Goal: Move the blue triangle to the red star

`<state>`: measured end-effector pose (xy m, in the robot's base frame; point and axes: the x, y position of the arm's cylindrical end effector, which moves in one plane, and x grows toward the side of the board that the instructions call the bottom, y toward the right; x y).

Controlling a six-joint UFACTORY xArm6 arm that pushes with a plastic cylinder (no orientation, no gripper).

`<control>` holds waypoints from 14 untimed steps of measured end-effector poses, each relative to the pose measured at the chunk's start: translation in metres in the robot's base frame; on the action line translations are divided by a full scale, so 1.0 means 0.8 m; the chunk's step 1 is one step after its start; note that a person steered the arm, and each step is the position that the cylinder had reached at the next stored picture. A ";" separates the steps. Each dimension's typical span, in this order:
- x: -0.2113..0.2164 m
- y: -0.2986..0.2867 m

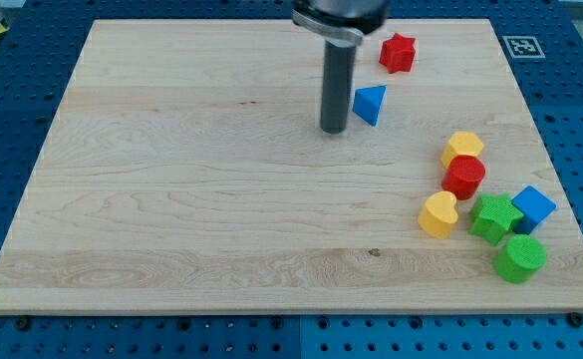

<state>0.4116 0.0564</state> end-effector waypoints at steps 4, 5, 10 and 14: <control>-0.041 0.041; -0.022 0.072; -0.043 0.085; -0.049 0.087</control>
<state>0.3721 0.1263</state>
